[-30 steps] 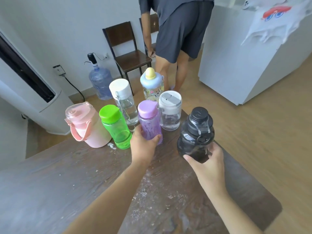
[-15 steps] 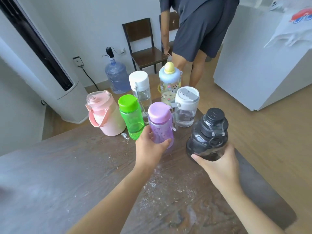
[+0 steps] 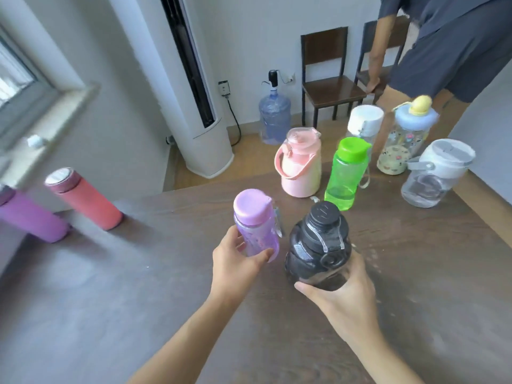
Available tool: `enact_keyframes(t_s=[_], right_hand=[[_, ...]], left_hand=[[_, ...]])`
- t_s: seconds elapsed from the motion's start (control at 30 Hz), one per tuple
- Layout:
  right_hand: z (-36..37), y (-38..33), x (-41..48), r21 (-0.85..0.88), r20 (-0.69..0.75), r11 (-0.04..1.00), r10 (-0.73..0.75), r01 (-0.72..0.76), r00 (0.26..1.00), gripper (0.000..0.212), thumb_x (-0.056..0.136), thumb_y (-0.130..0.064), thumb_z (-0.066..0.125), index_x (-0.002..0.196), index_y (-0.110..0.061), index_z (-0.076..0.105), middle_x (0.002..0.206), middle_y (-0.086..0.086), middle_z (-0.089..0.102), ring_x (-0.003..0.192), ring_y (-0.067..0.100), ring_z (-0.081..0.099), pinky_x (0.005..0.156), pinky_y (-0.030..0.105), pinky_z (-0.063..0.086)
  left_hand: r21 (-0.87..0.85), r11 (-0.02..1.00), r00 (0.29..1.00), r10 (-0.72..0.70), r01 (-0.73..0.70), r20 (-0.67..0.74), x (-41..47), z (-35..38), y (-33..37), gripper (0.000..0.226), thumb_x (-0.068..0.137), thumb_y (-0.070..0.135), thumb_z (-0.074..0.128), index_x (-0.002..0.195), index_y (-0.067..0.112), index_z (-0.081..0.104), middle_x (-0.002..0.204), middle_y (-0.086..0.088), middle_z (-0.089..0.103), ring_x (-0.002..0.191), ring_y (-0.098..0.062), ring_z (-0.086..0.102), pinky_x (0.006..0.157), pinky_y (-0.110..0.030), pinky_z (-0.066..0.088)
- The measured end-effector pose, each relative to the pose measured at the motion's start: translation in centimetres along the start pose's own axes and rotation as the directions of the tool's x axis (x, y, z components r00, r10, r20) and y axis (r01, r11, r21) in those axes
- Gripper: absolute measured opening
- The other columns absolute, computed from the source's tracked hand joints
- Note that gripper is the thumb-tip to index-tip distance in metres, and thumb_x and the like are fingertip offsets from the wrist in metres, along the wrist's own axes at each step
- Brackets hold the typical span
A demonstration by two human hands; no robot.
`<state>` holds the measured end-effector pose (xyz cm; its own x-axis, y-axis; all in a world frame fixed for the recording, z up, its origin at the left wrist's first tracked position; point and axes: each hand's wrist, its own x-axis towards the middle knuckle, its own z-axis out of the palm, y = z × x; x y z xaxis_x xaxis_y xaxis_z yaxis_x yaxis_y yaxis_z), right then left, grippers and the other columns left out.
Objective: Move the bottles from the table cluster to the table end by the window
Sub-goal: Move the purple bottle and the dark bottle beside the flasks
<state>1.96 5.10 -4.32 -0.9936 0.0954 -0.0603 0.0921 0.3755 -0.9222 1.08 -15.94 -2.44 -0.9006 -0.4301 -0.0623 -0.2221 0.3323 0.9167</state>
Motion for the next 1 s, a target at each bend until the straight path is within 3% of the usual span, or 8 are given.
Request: enact_keyframes(t_s=[0.3, 0.4, 0.5, 0.63, 0.77, 0.9, 1.0], right_hand=[[15.1, -6.8, -5.5, 0.013, 0.228, 0.998, -0.064, 0.063, 0.972, 0.090, 0.045, -0.039, 0.098, 0.124, -0.039, 0.055, 0.112, -0.022, 0.070, 0.106, 0.002, 0.066, 0.093, 0.034, 0.054], [20.0, -8.8, -6.7, -0.003, 0.298, 0.996, -0.084, 0.089, 0.951, 0.085, 0.045, -0.042, 0.097, 0.119, -0.041, 0.055, 0.112, -0.021, 0.069, 0.106, 0.003, 0.066, 0.092, 0.035, 0.055], [25.0, -10.6, -7.4, -0.033, 0.356, 0.989, -0.120, 0.141, 0.927, 0.082, 0.044, -0.049, 0.094, 0.116, -0.038, 0.056, 0.112, -0.019, 0.067, 0.107, 0.005, 0.067, 0.091, 0.038, 0.057], [30.8, -13.1, -7.8, -0.038, 0.410, 0.984, -0.145, 0.176, 0.900, 0.082, 0.046, -0.047, 0.094, 0.117, -0.037, 0.053, 0.114, -0.019, 0.063, 0.109, 0.010, 0.065, 0.090, 0.035, 0.054], [35.6, -15.0, -8.0, -0.040, 0.416, 0.980, -0.159, 0.193, 0.895, 0.087, 0.044, -0.050, 0.092, 0.119, -0.033, 0.050, 0.115, -0.015, 0.065, 0.111, 0.015, 0.066, 0.091, 0.040, 0.056], [39.1, -15.9, -8.5, -0.055, 0.411, 0.979, -0.159, 0.198, 0.898, 0.092, 0.043, -0.052, 0.091, 0.121, -0.029, 0.049, 0.118, -0.011, 0.064, 0.112, 0.017, 0.066, 0.091, 0.040, 0.056], [40.4, -16.1, -9.0, -0.068, 0.404, 0.977, -0.160, 0.204, 0.900, 0.093, 0.042, -0.053, 0.091, 0.123, -0.029, 0.051, 0.119, -0.012, 0.064, 0.112, 0.017, 0.066, 0.091, 0.041, 0.057]], left_hand=[[-0.006, 0.979, 0.931, -0.194, 0.202, -0.310, -2.5, -19.4, -8.9, 0.037, 0.073, 0.009, 0.089, 0.103, 0.025, 0.074, 0.098, 0.010, 0.083, 0.095, -0.008, 0.078, 0.082, -0.028, 0.062], [-0.009, 0.968, 0.884, -0.232, 0.250, -0.405, -2.8, -24.8, -11.4, 0.035, 0.074, 0.009, 0.090, 0.101, 0.021, 0.072, 0.098, 0.007, 0.081, 0.096, -0.012, 0.077, 0.074, -0.021, 0.057], [-0.037, 0.959, 0.839, -0.266, 0.282, -0.474, -2.5, -29.7, -13.7, 0.036, 0.074, 0.012, 0.091, 0.103, 0.020, 0.072, 0.102, 0.005, 0.081, 0.100, -0.014, 0.077, 0.076, -0.021, 0.054], [-0.049, 0.951, 0.797, -0.283, 0.305, -0.534, -1.1, -35.1, -16.3, 0.039, 0.073, 0.017, 0.092, 0.107, 0.019, 0.072, 0.107, 0.002, 0.080, 0.104, -0.016, 0.076, 0.083, -0.027, 0.057], [-0.032, 0.952, 0.775, -0.267, 0.304, -0.573, 1.1, -39.3, -17.9, 0.039, 0.073, 0.017, 0.092, 0.108, 0.016, 0.074, 0.105, 0.002, 0.081, 0.101, -0.016, 0.076, 0.077, -0.021, 0.053], [-0.042, 0.945, 0.759, -0.286, 0.324, -0.585, 3.2, -42.3, -19.4, 0.049, 0.062, 0.032, 0.091, 0.106, 0.022, 0.072, 0.105, 0.004, 0.081, 0.103, -0.018, 0.076, 0.095, -0.041, 0.060], [-0.046, 0.943, 0.760, -0.294, 0.329, -0.580, 4.2, -43.5, -20.3, 0.051, 0.062, 0.034, 0.092, 0.107, 0.024, 0.072, 0.106, 0.004, 0.080, 0.105, -0.018, 0.076, 0.097, -0.042, 0.060]])
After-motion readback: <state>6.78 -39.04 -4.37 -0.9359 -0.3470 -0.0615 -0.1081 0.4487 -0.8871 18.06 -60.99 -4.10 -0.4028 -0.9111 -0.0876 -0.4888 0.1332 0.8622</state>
